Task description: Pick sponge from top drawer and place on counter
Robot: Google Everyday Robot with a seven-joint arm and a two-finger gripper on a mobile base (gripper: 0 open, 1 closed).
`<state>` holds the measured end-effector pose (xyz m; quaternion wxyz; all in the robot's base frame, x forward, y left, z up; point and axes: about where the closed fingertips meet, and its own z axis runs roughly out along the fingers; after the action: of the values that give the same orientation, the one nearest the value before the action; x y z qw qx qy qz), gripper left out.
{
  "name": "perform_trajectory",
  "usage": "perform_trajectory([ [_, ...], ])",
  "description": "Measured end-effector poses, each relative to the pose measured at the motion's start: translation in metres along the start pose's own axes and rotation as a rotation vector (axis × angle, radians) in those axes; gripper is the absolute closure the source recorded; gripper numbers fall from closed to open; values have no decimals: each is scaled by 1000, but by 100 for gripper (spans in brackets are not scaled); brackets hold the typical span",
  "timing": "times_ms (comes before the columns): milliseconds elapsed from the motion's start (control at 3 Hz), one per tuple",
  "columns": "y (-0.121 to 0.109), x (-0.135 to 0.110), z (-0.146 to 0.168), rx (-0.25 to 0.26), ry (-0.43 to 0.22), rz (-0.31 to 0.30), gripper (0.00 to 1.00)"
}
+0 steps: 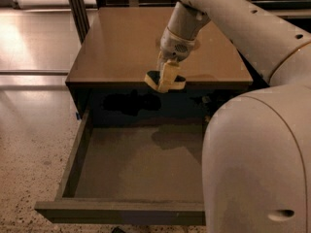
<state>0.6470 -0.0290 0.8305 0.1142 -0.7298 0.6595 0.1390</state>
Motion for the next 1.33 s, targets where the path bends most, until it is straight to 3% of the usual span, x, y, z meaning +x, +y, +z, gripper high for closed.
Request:
perform_trajectory([
  [333,-17,-8,-28,78,-17,-10,100],
  [667,-20,-10,-27,85,-20,-10,100],
  [1333,-70,-21,-19,163,-40,-47,100],
])
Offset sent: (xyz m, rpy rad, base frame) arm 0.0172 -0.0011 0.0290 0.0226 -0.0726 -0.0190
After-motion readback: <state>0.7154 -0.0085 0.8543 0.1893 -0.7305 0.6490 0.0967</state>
